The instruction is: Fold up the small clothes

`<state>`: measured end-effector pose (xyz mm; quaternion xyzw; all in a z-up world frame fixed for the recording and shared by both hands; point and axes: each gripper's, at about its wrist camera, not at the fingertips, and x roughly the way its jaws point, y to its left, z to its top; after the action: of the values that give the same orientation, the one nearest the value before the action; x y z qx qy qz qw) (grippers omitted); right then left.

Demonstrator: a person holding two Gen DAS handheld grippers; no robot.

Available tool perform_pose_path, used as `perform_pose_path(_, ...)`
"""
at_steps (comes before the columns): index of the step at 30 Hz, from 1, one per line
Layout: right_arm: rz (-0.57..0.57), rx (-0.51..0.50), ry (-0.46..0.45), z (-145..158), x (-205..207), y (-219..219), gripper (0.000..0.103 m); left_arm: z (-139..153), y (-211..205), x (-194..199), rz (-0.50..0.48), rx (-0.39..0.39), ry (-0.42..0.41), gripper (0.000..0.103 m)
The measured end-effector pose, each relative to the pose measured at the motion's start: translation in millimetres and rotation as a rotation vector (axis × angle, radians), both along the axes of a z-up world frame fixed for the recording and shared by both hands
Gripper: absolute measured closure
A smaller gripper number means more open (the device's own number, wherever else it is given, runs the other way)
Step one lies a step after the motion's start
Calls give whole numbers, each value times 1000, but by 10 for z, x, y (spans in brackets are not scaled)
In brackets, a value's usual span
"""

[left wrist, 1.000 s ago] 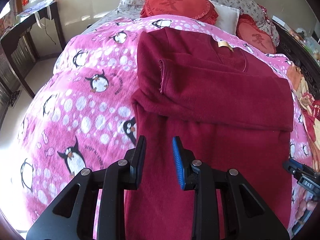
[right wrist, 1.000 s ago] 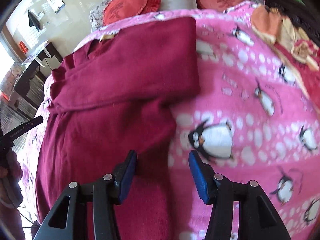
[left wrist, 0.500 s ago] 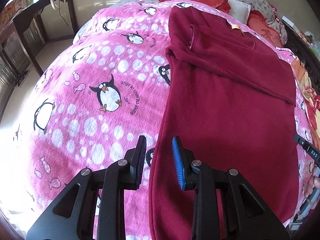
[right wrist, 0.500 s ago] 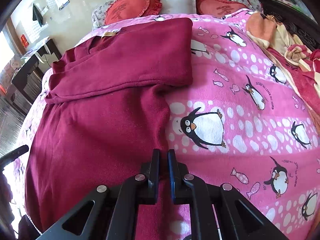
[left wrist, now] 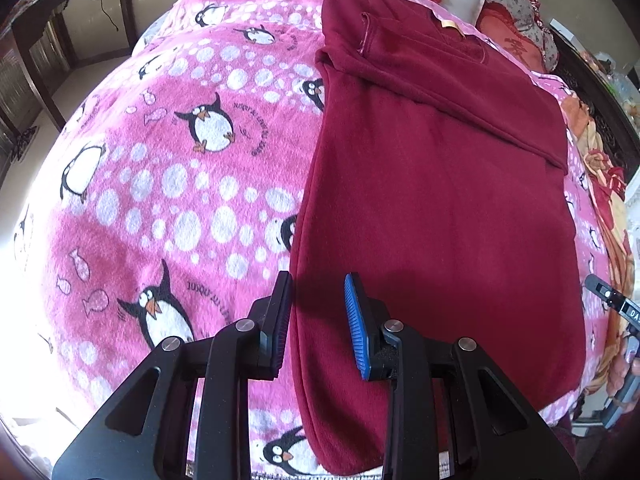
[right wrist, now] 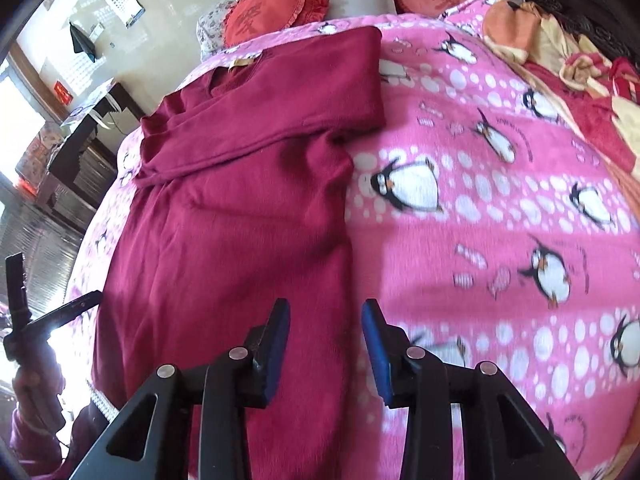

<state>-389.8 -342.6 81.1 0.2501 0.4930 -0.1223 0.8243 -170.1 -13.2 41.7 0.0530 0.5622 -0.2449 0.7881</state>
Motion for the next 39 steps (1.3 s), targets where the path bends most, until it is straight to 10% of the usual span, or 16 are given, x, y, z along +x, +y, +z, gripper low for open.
perform_pose_path(25, 194, 207, -26, -245, -647, 585, 57, -216, 336, -451, -4, -84, 158, 72)
perform_pose_path(39, 80, 431, -143, -411, -658, 389, 57, -214, 387, -435, -26, -130, 206, 56)
